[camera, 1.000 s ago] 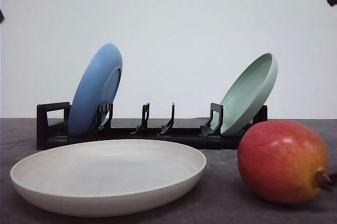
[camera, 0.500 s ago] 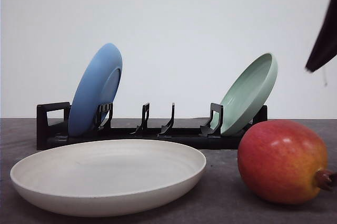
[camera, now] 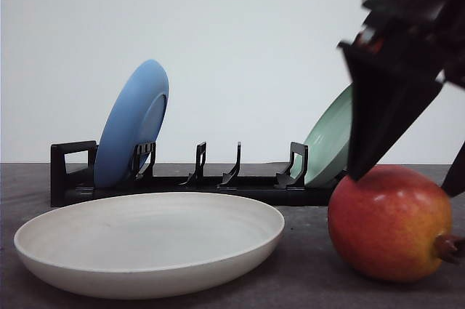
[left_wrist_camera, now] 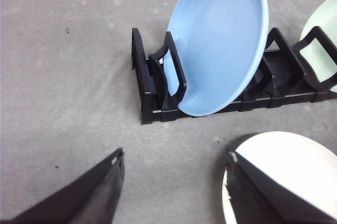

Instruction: Place pomegranate in white plate

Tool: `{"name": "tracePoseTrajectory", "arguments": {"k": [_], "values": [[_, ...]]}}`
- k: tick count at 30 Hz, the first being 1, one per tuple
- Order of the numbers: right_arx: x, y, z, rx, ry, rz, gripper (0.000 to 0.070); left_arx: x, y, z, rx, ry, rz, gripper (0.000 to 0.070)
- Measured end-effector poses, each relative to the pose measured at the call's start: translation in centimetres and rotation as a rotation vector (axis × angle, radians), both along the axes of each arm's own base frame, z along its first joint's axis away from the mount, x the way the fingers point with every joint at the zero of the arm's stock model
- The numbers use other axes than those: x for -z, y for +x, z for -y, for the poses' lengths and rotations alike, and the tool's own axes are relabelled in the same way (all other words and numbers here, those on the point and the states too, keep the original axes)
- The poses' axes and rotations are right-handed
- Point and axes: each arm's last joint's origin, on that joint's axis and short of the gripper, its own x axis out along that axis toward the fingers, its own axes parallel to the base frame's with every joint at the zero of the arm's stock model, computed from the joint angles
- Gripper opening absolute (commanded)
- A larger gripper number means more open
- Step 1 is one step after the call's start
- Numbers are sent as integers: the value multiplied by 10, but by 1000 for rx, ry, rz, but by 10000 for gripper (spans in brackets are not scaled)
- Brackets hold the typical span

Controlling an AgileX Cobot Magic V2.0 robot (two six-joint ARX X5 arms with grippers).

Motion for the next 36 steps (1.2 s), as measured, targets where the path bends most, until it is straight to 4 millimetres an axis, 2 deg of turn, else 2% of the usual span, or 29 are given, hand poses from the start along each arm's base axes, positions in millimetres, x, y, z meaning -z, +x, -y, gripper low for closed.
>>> {"name": "tracePoseTrajectory", "arguments": {"k": [10, 15, 19, 22, 25, 30, 33, 36], "values": [[22, 14, -13, -1, -40, -56, 667, 0, 0, 0, 0, 0, 0, 354], [27, 15, -15, -16, -38, -90, 561, 0, 0, 0, 0, 1, 0, 354], [26, 14, -15, -24, -30, -108, 549, 0, 0, 0, 0, 1, 0, 354], [18, 15, -15, -28, -62, -146, 550, 0, 0, 0, 0, 1, 1, 354], [-4, 19, -20, -65, -65, -148, 550, 0, 0, 0, 0, 1, 0, 354], [-40, 29, -42, -178, -7, -69, 550, 0, 0, 0, 0, 1, 0, 354], [-44, 36, -58, -234, -12, -50, 550, 0, 0, 0, 0, 1, 0, 354], [-38, 43, -79, -289, -32, -52, 550, 0, 0, 0, 0, 1, 0, 354]]}}
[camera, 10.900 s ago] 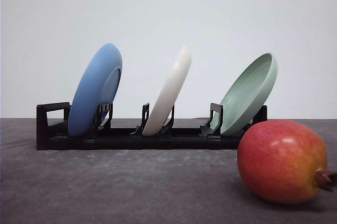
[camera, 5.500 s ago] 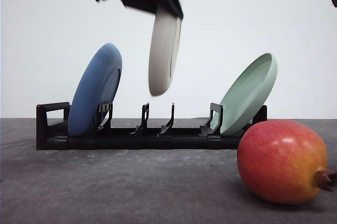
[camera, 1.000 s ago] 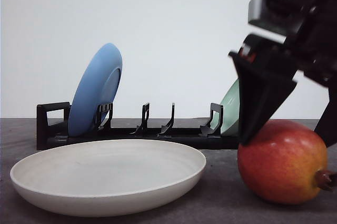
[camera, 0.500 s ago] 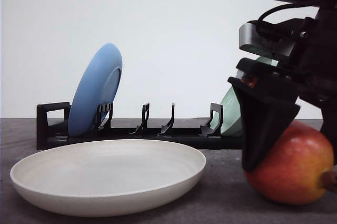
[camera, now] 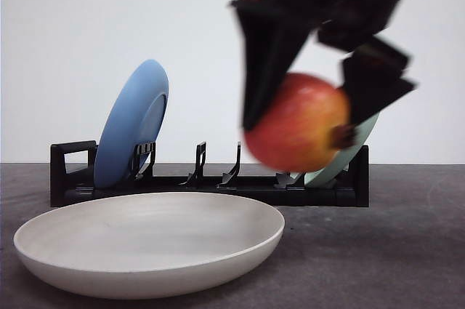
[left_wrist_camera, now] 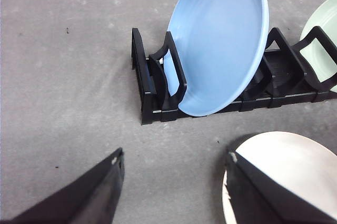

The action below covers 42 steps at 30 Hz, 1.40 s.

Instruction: Place pomegranate in white plate

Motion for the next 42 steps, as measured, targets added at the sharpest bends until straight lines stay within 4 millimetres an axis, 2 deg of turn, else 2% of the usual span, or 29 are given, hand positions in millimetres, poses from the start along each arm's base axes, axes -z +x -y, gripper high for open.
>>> {"name": "tracePoseTrajectory", "arguments": {"k": [7, 13, 28, 29, 33, 38, 42], "values": [[23, 15, -48, -109, -16, 18, 550, 0, 0, 0, 0, 0, 0, 354], [45, 22, -68, -140, 6, 44, 550, 0, 0, 0, 0, 0, 0, 354], [58, 26, -74, -142, -6, 33, 554, 0, 0, 0, 0, 0, 0, 354], [58, 25, -74, -142, -7, 32, 568, 0, 0, 0, 0, 0, 0, 354], [59, 24, -75, -147, -12, 28, 700, 0, 0, 0, -1, 0, 0, 354], [58, 22, -75, -148, -17, 25, 700, 0, 0, 0, -1, 0, 0, 354], [43, 20, -73, -156, 11, 83, 700, 0, 0, 0, -1, 0, 0, 354]]}}
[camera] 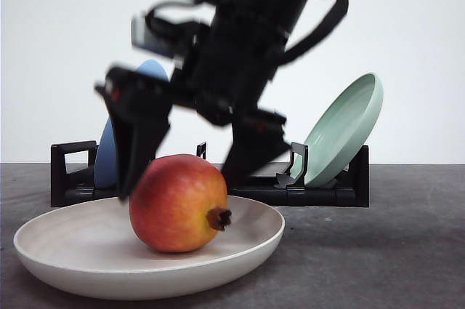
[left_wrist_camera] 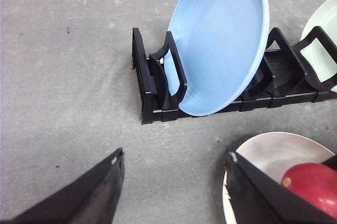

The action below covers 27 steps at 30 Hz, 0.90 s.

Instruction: Place pomegranate in white plate

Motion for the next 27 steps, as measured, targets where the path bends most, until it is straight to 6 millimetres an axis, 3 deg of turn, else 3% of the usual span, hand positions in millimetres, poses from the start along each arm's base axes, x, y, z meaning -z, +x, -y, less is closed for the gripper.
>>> {"name": "tracePoseTrajectory", "arguments": {"k": [4, 8, 17, 23, 27], "values": [[-20, -6, 9, -8, 102, 107, 700, 0, 0, 0, 0, 0, 0, 354], [-25, -16, 29, -1, 197, 187, 700, 0, 0, 0, 0, 0, 0, 354], [-38, -32, 94, 64, 338, 246, 700, 0, 0, 0, 0, 0, 0, 354], [-34, -38, 139, 203, 302, 219, 696, 0, 0, 0, 0, 0, 0, 354], [-42, -40, 167, 300, 291, 231, 696, 0, 0, 0, 0, 0, -1, 354]]}}
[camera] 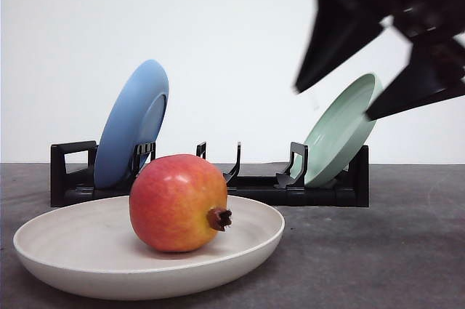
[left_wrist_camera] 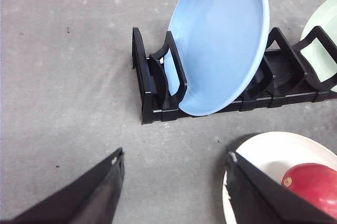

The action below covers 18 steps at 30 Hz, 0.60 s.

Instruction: Place pomegranate in white plate

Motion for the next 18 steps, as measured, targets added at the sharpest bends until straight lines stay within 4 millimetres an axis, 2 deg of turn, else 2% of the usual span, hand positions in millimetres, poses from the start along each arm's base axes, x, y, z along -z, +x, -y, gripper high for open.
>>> {"name": "tracePoseTrajectory", "arguments": {"k": [9, 15, 16, 17, 18], "values": [[-10, -5, 51, 194, -18, 1, 696, 0, 0, 0, 0, 1, -3, 354], [-15, -8, 57, 208, 0, 29, 696, 0, 0, 0, 0, 0, -5, 355], [-15, -8, 57, 207, -1, 30, 657, 1, -1, 0, 1, 1, -10, 345], [-15, -8, 57, 207, -2, 31, 582, 1, -1, 0, 1, 2, -15, 309], [-15, -8, 57, 207, -2, 31, 396, 2, -2, 0, 1, 3, -22, 158]]}}
